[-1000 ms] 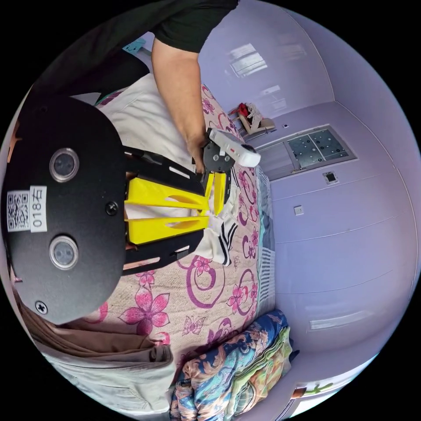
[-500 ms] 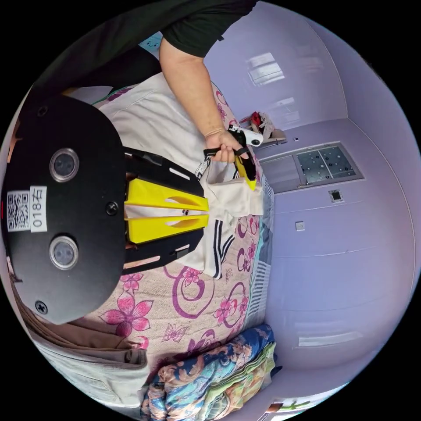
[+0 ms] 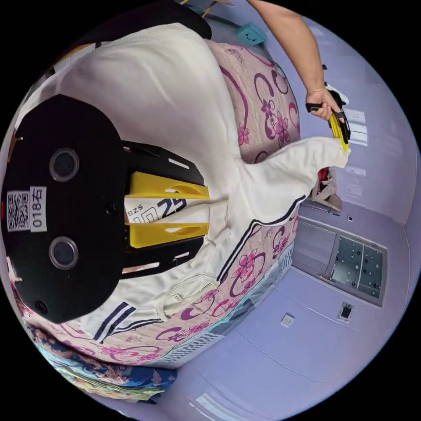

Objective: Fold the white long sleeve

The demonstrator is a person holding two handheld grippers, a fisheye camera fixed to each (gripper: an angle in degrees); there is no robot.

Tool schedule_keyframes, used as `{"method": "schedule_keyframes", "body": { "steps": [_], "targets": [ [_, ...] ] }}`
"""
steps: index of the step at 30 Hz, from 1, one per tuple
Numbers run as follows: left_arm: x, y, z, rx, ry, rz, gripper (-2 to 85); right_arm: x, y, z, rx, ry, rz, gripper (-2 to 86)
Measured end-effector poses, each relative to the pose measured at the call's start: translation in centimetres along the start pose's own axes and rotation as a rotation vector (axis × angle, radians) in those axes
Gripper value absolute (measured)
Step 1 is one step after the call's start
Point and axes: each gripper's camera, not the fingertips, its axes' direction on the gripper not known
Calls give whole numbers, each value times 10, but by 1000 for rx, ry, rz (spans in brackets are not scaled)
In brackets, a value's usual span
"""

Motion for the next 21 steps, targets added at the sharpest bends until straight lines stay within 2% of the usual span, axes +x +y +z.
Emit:
{"method": "schedule_keyframes", "body": {
  "steps": [4,6,11,13,17,21],
  "targets": [
    [-26,-1,-23,-185,-418,-31,73,2,-20,27,-66,10,-40,88],
    [-29,0,-44,-196,-452,-54,98,2,-27,45,-144,-11,-76,90],
    [27,6,-122,-72,-399,43,104,14,-25,53,-212,85,-84,35],
    [73,13,-152,-66,-338,118,96,36,-20,38,-185,66,6,26],
    [146,30,-185,-94,-220,218,88,143,35,-47,5,-39,381,17],
    [225,49,-210,-141,-77,262,86,259,155,-173,235,27,711,16]
  ]
}}
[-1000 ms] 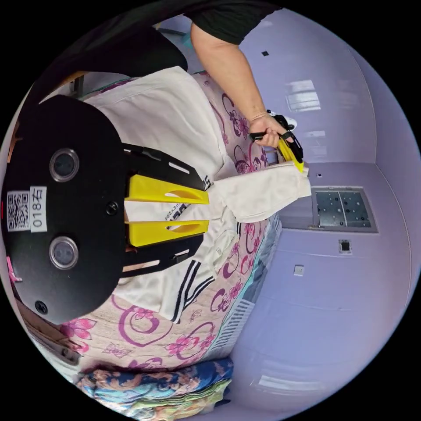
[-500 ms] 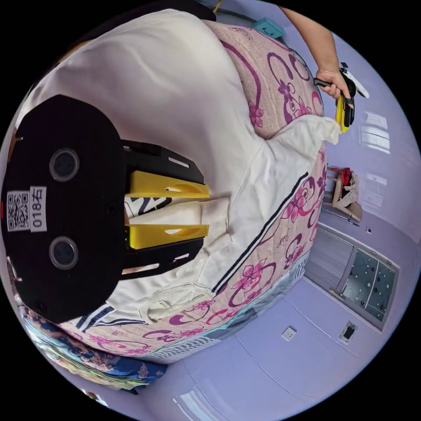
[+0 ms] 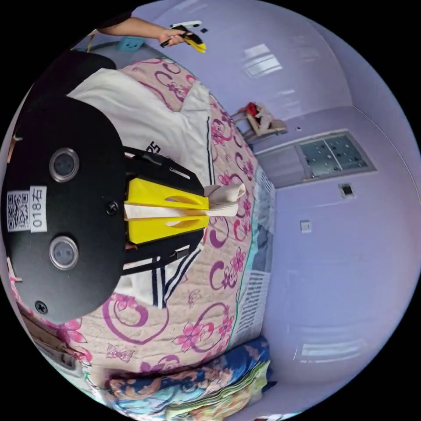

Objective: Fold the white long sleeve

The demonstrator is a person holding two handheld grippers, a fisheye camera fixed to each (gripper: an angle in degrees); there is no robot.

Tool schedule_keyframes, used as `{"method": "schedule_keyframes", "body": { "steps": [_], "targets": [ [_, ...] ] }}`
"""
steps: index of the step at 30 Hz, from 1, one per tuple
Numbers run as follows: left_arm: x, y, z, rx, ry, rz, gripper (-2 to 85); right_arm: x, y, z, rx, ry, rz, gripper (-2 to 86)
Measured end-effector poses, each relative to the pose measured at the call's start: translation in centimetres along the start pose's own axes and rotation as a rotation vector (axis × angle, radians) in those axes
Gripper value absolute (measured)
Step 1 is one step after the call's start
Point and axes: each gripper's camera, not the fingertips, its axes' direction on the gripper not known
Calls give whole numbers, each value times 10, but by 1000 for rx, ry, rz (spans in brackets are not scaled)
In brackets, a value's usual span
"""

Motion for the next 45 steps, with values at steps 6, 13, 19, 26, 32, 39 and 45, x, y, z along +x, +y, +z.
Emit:
{"method": "schedule_keyframes", "body": {
  "steps": [6,13,19,26,32,39,45],
  "targets": [
    [121,-25,-9,-67,183,49,83,191,41,-178,179,186,228,16],
    [326,-52,47,-329,432,186,84,367,130,-274,262,228,497,16],
    [565,11,155,-709,475,501,105,445,186,-258,102,235,630,16],
    [805,112,160,-669,352,1127,143,475,211,-263,149,151,665,16],
    [872,129,164,-625,228,1165,139,484,211,-267,153,141,635,17],
    [886,145,198,-820,130,1121,128,487,208,-272,162,127,615,18],
    [877,117,210,-855,143,927,53,475,190,-283,195,102,619,17]
  ]
}}
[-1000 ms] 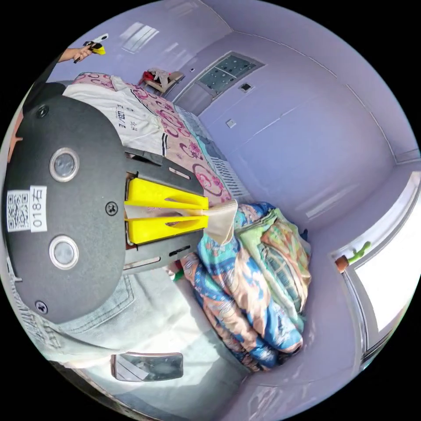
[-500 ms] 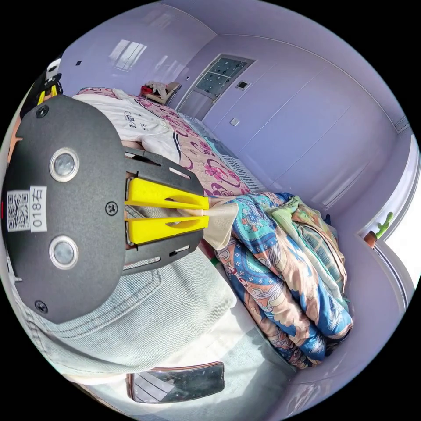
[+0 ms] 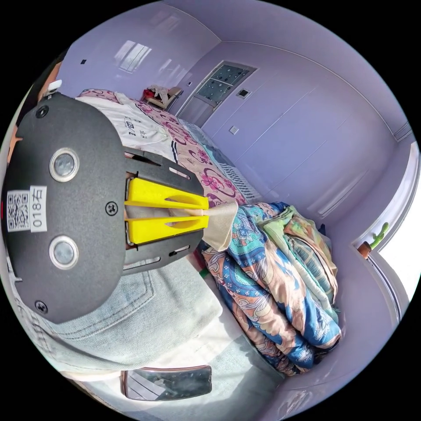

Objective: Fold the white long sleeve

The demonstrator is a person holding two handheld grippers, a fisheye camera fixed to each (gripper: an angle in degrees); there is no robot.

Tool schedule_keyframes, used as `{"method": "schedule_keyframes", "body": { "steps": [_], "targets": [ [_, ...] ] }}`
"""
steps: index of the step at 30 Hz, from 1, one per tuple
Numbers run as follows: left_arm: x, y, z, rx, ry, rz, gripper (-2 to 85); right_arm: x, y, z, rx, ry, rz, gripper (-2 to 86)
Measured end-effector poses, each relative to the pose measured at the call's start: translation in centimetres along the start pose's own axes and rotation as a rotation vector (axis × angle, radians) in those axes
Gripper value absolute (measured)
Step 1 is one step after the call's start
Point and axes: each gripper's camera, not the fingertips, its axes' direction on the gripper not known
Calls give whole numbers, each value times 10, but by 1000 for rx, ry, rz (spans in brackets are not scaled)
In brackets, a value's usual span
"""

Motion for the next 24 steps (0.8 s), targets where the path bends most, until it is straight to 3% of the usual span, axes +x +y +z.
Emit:
{"method": "schedule_keyframes", "body": {
  "steps": [5,10,13,19,24],
  "targets": [
    [-33,29,-8,118,161,-153,42,-24,-11,-10,45,-80,29,16],
    [-94,104,-21,385,405,-431,42,-65,-19,-11,92,-193,64,15],
    [-123,153,-26,493,446,-552,42,-123,-29,-5,115,-269,12,15],
    [-161,256,-13,653,475,-768,39,-313,-42,43,103,-421,-170,14],
    [-160,302,23,668,452,-797,37,-517,-5,150,-30,-531,-344,14]
  ]
}}
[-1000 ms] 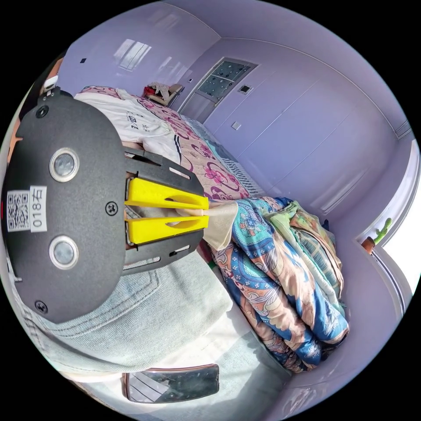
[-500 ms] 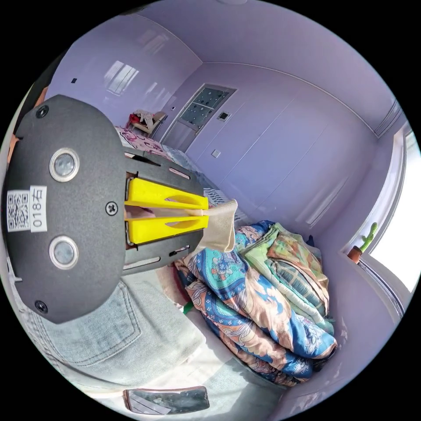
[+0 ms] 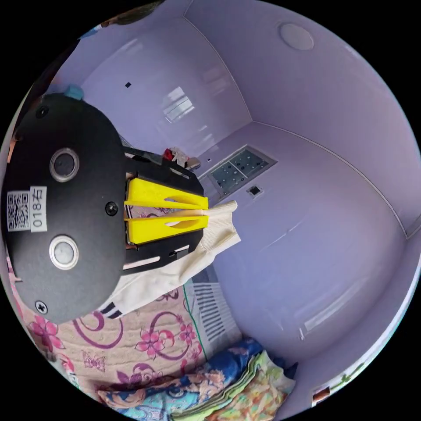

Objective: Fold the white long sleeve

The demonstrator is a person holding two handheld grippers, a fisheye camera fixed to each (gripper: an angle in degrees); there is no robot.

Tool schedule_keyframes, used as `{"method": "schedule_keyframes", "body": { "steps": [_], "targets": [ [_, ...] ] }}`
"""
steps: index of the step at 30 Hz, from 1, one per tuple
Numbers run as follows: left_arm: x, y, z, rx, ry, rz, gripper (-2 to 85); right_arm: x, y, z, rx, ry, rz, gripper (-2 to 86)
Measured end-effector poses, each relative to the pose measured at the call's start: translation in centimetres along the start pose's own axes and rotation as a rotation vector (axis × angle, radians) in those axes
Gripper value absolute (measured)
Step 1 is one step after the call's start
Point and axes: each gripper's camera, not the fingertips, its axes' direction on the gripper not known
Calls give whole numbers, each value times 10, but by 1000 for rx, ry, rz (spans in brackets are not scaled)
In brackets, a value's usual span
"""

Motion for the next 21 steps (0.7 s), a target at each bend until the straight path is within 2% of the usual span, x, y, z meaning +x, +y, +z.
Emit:
{"method": "schedule_keyframes", "body": {
  "steps": [6,10,12,15,21],
  "targets": [
    [-53,33,15,20,32,-13,38,-121,62,223,-250,-93,-121,14],
    [-100,59,31,4,62,-100,39,-168,139,332,-409,-53,-220,14],
    [-118,67,36,6,85,-134,39,-181,200,390,-525,27,-268,14],
    [-140,78,48,-5,139,-163,41,-183,261,433,-596,123,-312,15],
    [-163,94,67,-32,192,-178,73,-178,296,462,-568,233,-305,18]
  ]
}}
